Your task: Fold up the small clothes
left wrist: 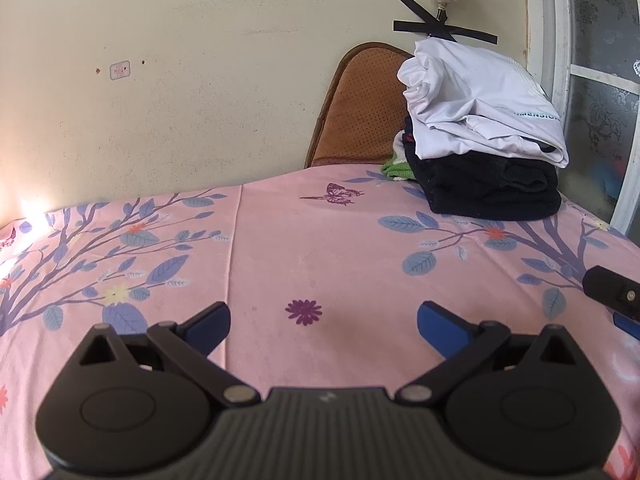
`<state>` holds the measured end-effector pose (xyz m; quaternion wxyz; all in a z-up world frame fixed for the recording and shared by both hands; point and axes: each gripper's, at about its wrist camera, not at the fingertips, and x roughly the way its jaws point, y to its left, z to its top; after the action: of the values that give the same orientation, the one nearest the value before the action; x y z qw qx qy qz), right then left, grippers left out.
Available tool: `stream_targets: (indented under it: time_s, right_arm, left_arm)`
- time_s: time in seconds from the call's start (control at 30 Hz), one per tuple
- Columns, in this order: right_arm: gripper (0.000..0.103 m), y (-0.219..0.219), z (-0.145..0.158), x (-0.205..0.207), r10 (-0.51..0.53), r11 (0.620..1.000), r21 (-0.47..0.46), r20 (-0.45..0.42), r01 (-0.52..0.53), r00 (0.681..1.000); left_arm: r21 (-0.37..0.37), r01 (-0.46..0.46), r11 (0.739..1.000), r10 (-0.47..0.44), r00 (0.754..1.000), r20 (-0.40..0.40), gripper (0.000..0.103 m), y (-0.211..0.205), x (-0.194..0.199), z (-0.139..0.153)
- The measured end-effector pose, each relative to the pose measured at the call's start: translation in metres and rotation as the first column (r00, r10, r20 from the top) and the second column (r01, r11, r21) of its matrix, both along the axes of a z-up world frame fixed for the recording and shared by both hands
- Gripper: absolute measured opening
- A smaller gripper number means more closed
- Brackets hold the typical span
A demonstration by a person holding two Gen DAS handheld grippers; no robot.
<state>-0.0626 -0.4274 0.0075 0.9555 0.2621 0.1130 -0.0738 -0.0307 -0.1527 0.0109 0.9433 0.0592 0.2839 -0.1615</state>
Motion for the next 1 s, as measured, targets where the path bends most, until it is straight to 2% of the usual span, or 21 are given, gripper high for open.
stream_targets:
  time_s: [1.0]
  right_arm:
    - [0.092,0.0000,-0.0004,0.0012,-0.007,1.000,0.003,-0.003,0.007,1.000]
  left_arm:
    - [0.049,-0.023,0.999,0.025,0.999,-0.037,0.103,-0.0018,0.0035,-0.0035]
